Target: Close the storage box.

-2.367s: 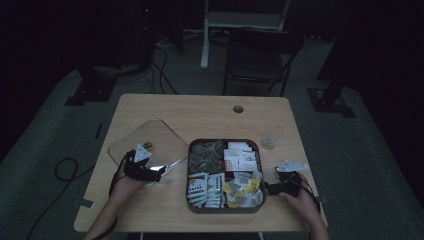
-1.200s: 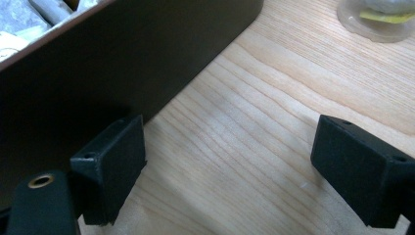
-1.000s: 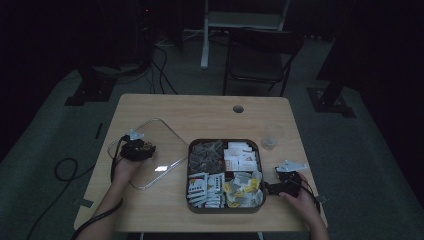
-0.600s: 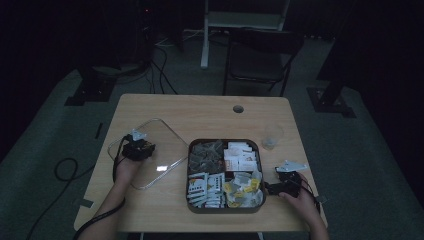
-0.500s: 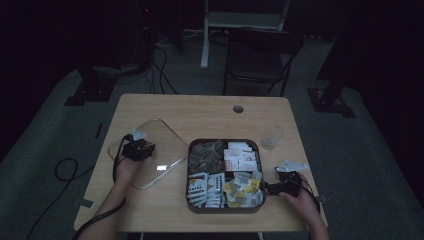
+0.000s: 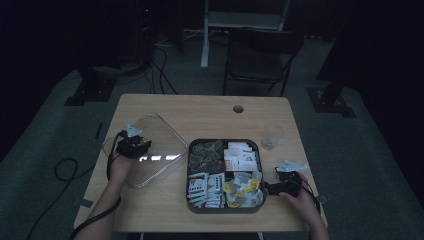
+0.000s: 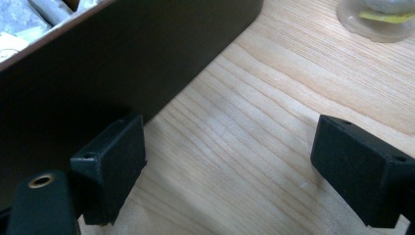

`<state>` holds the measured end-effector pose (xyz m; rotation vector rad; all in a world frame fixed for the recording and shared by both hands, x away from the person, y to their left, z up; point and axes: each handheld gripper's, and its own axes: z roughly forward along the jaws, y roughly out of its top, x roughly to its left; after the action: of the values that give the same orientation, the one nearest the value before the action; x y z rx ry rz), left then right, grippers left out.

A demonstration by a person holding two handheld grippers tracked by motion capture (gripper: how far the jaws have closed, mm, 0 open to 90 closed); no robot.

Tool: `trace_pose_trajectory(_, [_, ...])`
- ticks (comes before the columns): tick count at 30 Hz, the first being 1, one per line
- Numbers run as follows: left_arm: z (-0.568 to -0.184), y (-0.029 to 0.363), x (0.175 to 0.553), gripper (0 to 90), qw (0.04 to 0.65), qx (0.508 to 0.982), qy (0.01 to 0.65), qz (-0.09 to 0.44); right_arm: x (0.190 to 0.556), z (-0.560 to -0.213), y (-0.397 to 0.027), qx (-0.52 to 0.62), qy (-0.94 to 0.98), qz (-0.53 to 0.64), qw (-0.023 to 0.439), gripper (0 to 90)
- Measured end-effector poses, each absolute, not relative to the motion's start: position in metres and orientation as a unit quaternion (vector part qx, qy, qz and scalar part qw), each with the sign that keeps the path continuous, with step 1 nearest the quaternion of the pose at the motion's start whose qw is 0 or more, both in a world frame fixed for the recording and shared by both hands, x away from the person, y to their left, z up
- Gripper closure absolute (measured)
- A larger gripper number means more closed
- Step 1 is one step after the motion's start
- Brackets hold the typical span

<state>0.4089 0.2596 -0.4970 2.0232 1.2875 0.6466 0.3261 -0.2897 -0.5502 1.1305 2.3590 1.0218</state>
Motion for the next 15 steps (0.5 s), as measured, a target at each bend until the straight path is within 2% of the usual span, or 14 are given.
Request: trace_pose_trajectory(15, [-0.461, 0.257, 0.401, 59.9, 0.362, 0.771, 0.464, 0.242, 0.326, -0.55, -0.289, 0.397, 0.828, 0.358, 0.166, 12.4])
